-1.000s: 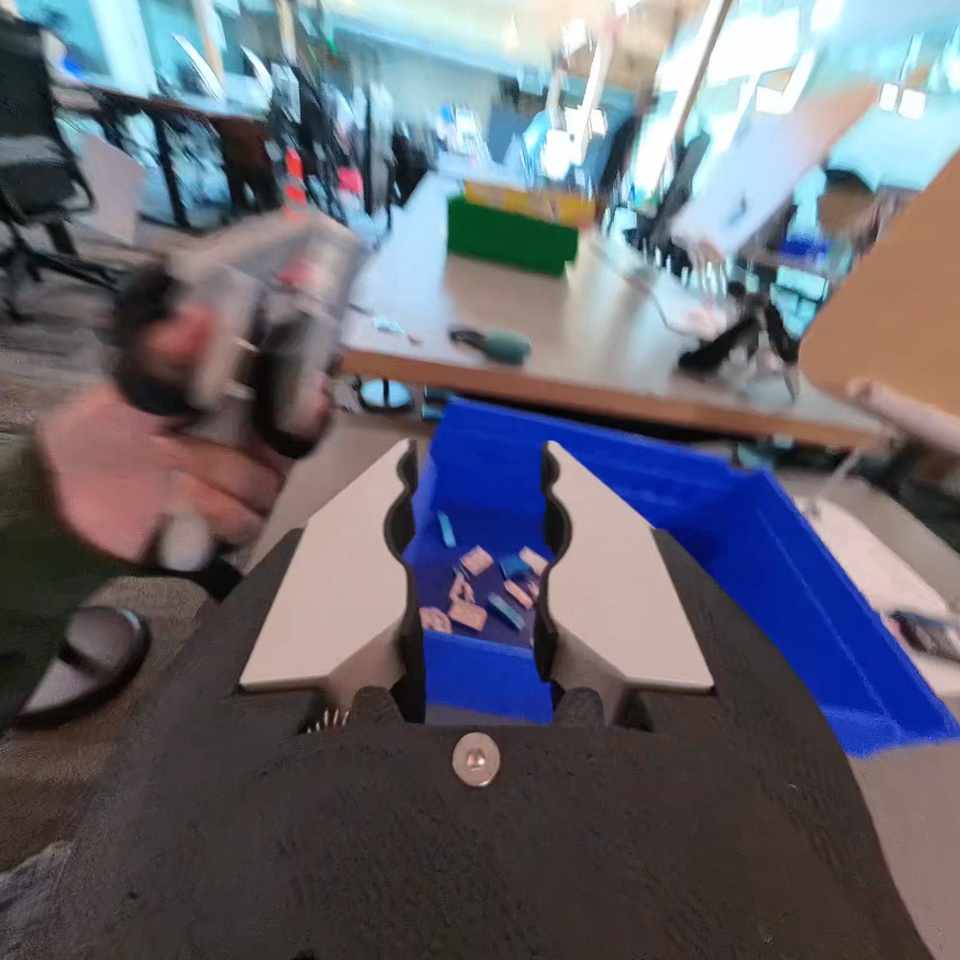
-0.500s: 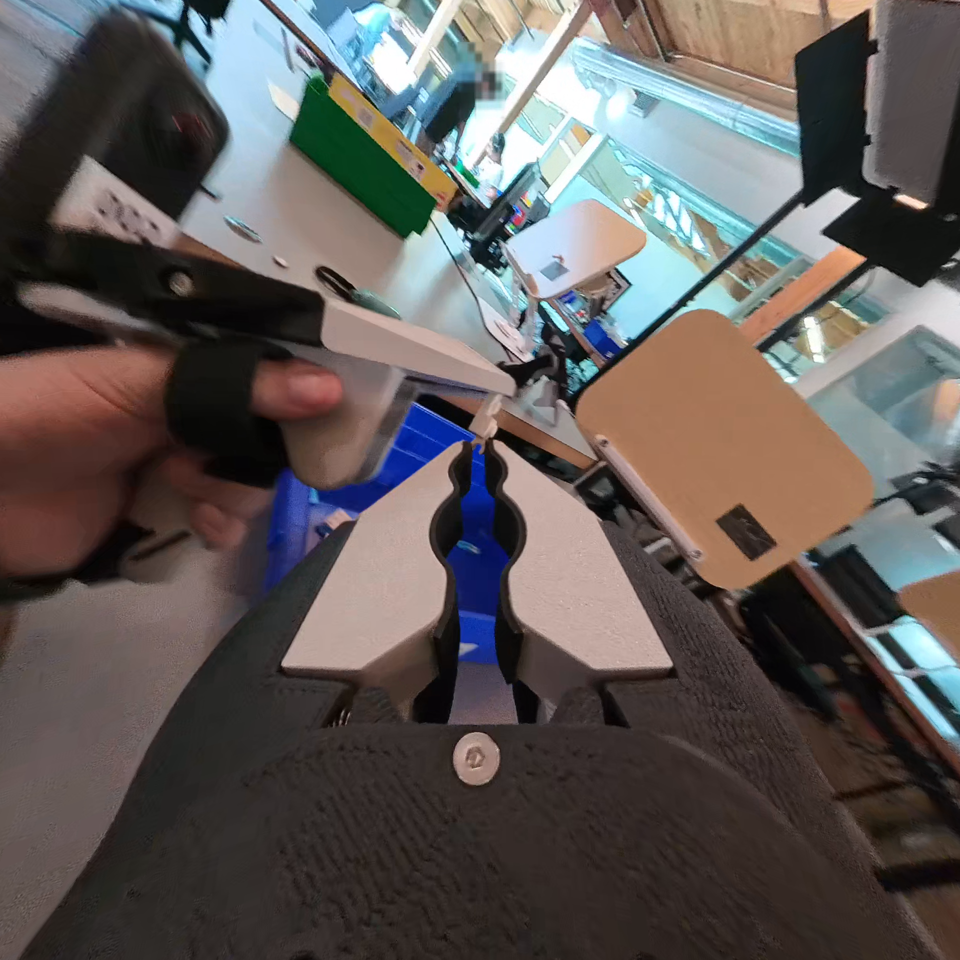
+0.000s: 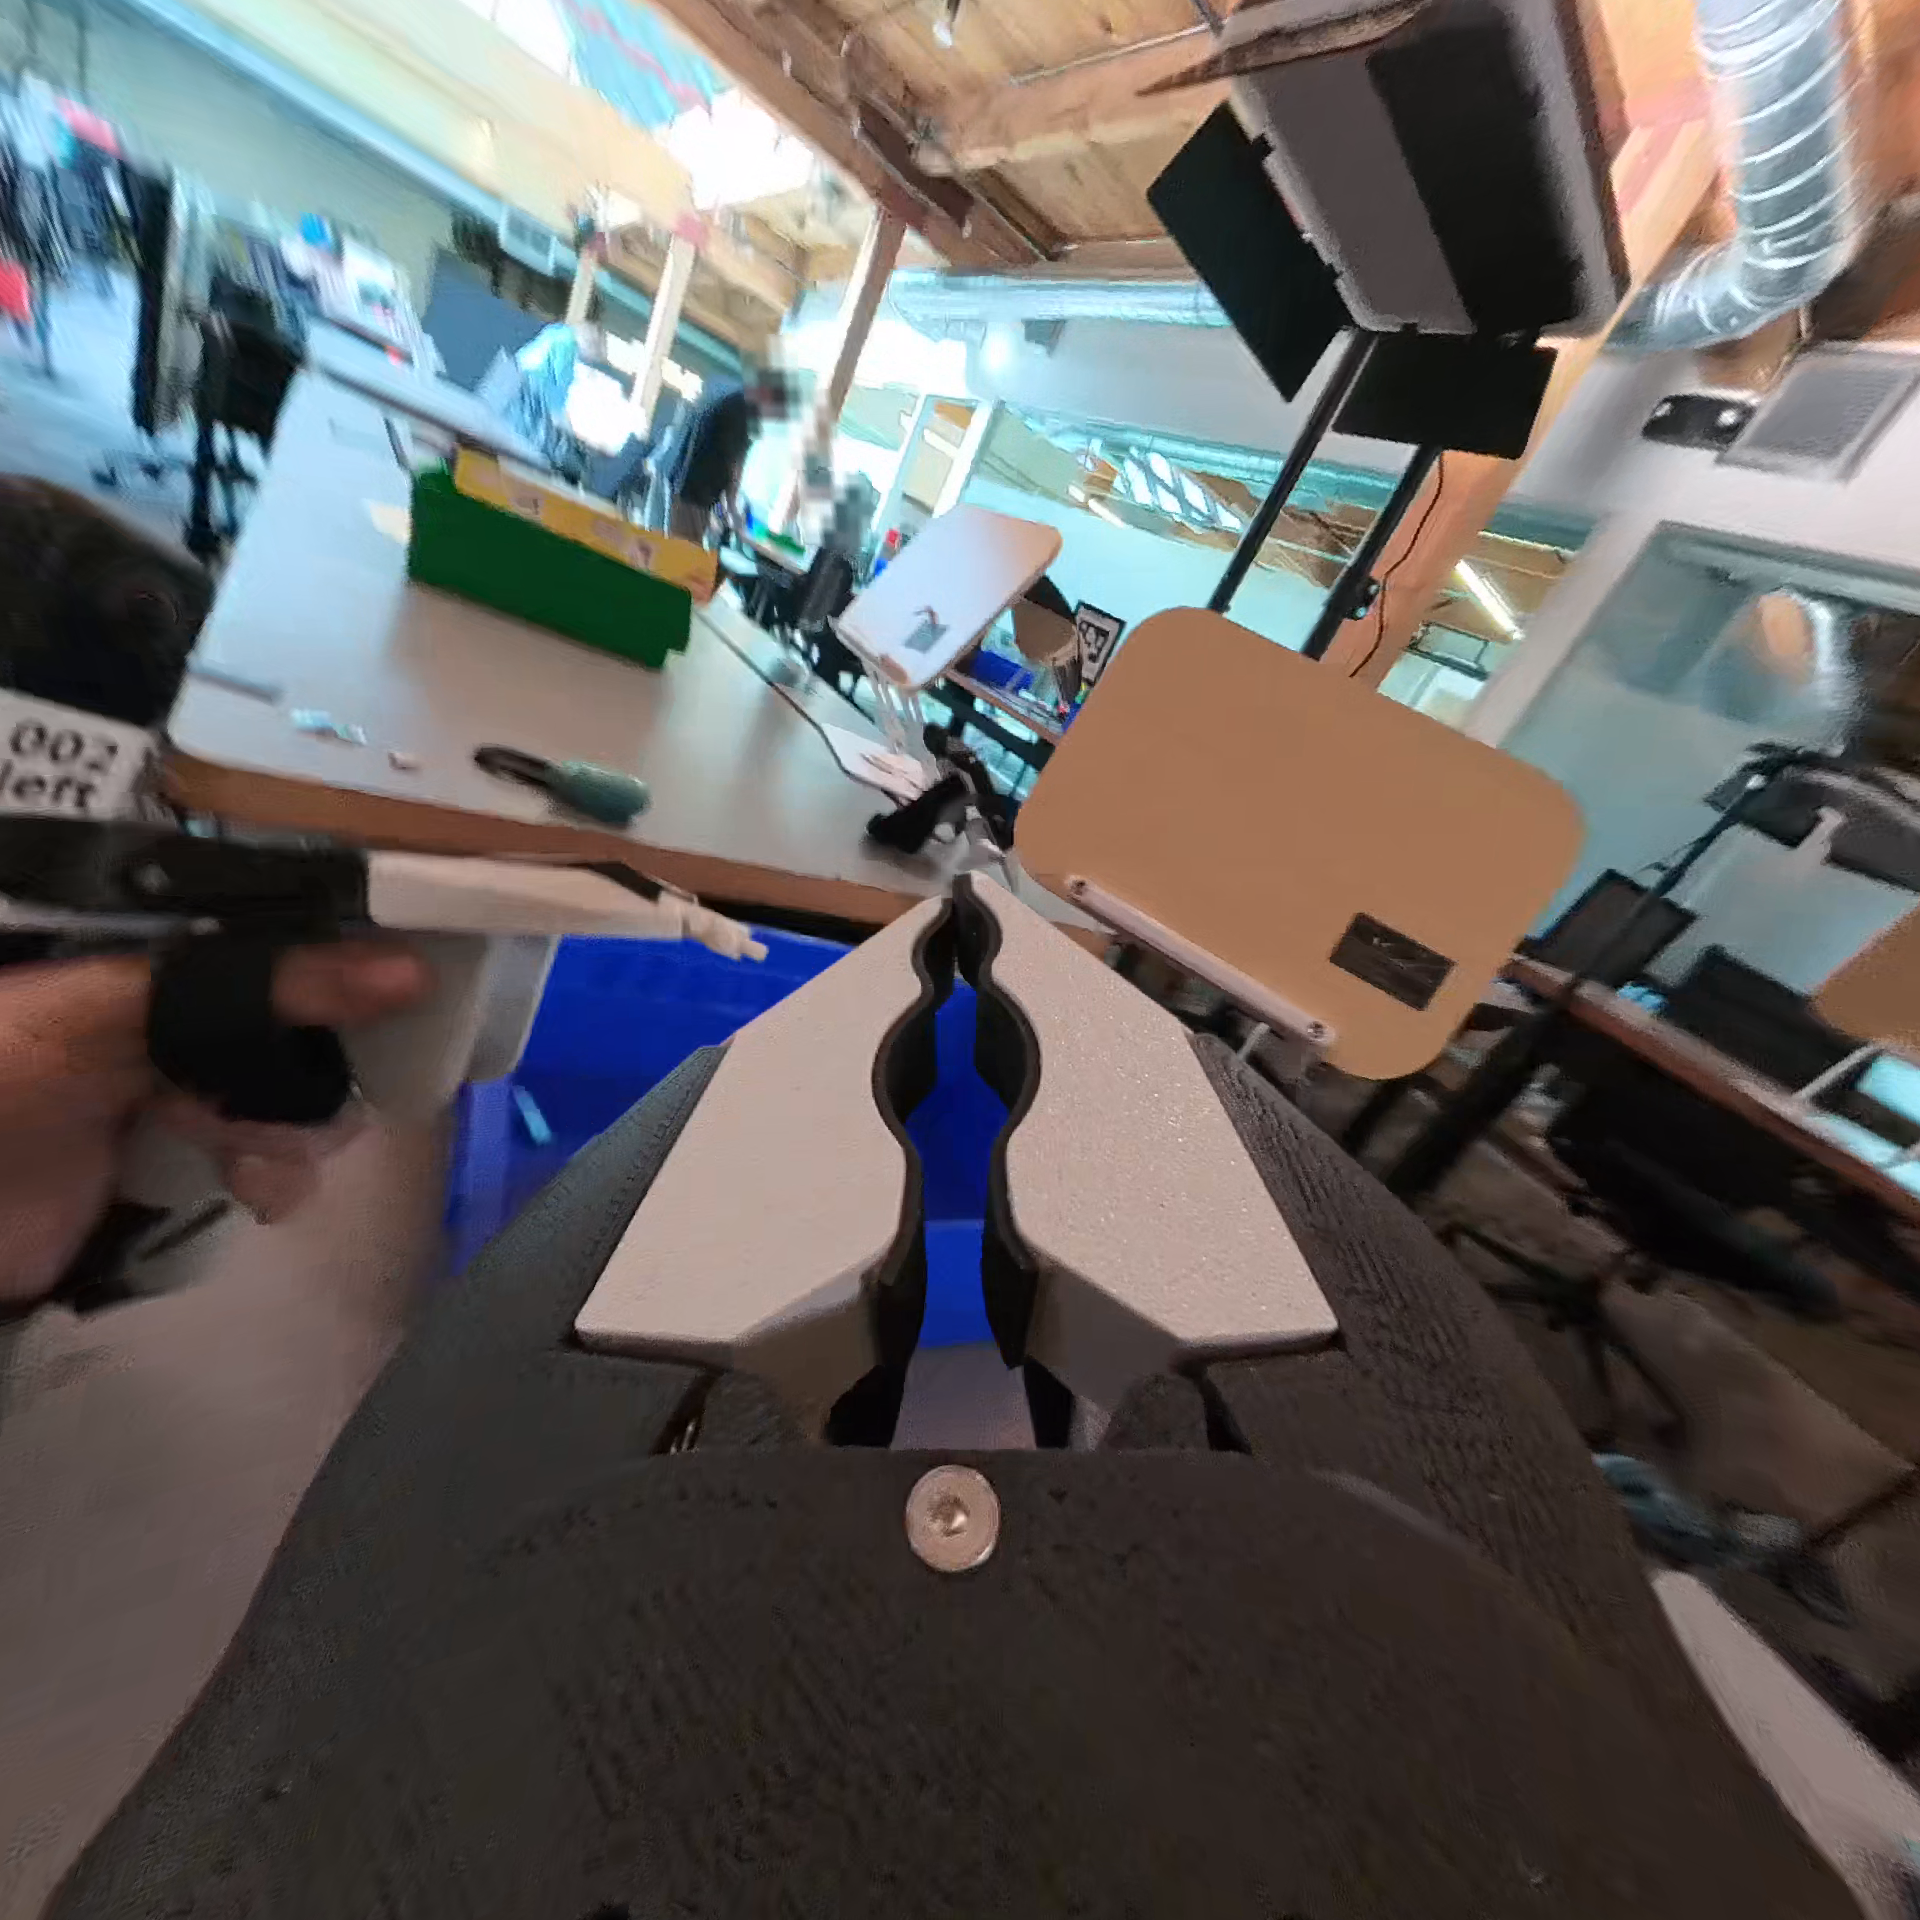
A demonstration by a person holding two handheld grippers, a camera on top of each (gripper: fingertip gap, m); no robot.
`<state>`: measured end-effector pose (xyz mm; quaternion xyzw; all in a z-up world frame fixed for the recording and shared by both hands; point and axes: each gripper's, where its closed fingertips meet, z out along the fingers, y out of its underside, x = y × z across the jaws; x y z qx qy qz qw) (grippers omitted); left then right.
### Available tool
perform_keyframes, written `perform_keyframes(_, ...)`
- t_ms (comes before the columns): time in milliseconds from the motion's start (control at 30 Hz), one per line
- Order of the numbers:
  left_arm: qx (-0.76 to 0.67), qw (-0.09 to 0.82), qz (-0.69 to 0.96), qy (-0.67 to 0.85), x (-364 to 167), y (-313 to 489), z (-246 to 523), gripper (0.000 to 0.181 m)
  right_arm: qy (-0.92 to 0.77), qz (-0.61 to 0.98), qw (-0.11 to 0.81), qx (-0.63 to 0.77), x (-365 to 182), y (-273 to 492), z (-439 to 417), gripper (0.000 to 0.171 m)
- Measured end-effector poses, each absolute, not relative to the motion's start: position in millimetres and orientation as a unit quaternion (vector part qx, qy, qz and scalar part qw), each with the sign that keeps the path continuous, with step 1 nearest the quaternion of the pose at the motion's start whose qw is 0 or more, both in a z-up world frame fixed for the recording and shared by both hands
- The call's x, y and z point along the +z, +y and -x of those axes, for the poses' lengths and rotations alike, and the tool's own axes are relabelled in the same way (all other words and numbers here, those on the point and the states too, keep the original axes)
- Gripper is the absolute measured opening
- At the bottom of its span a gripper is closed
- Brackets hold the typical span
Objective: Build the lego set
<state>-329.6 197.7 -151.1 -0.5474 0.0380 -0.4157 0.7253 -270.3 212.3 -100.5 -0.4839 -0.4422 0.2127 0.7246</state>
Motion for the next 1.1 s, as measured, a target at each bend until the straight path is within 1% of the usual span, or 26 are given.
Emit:
perform_keyframes(33,-0.417,0.721,0.552,0.040,-155.2,200.1,327.2,0.000,-0.468,0.477,0.714,0.208,-105.4,209.2,272.4,0.000)
perform_keyframes(67,-0.424,0.715,0.553,0.053,-157.4,200.3,321.0,0.000,-0.498,0.463,0.698,0.223,-111.9,200.8,276.8,0.000)
perform_keyframes(133,-0.485,0.694,0.523,0.103,-148.6,188.1,299.4,0.000,-0.551,0.418,0.671,0.265,-123.8,178.4,280.5,0.000)
perform_keyframes(233,-0.549,0.648,0.497,0.178,-141.5,166.6,271.9,0.000,-0.588,0.359,0.652,0.316,-132.2,149.1,271.2,0.012)
perform_keyframes(333,-0.586,0.632,0.452,0.229,-127.8,144.2,257.0,0.001,-0.591,0.334,0.649,0.343,-130.9,132.5,258.9,0.021)
perform_keyframes(433,-0.543,0.680,0.412,0.269,-113.2,128.5,250.9,0.000,-0.570,0.350,0.646,0.367,-122.2,129.6,249.4,0.024)
perform_keyframes(500,-0.478,0.730,0.383,0.303,-101.2,115.9,246.8,0.001,-0.542,0.367,0.638,0.405,-111.2,128.3,243.1,0.020)
perform_keyframes(567,-0.402,0.772,0.357,0.339,-91.6,103.3,239.1,0.000,-0.520,0.372,0.627,0.444,-99.7,123.5,237.3,0.009)
perform_keyframes(633,-0.350,0.795,0.337,0.363,-84.4,93.7,231.5,0.000,-0.517,0.359,0.624,0.462,-91.8,113.8,232.5,0.006)
perform_keyframes(667,-0.337,0.802,0.327,0.370,-81.4,89.7,228.7,0.000,-0.524,0.352,0.620,0.466,-90.6,107.7,231.3,0.005)
perform_keyframes(800,-0.324,0.803,0.314,0.391,-79.7,81.8,218.5,0.000,-0.550,0.324,0.604,0.477,-87.3,84.5,227.2,0.016)
perform_keyframes(833,-0.329,0.801,0.311,0.391,-79.2,80.5,217.6,0.000,-0.549,0.322,0.610,0.472,-85.7,83.8,225.7,0.015)
perform_keyframes(900,-0.330,0.801,0.308,0.393,-78.9,79.4,216.4,0.000,-0.548,0.319,0.625,0.455,-83.1,85.5,222.6,0.007)
perform_keyframes(1033,-0.322,0.792,0.325,0.405,-81.7,80.2,210.9,0.000,-0.571,0.314,0.639,0.410,-85.6,85.5,217.2,0.007)
perform_keyframes(1100,-0.283,0.782,0.362,0.420,-88.7,87.0,205.9,0.001,-0.592,0.318,0.650,0.355,-90.1,90.6,211.9,0.007)
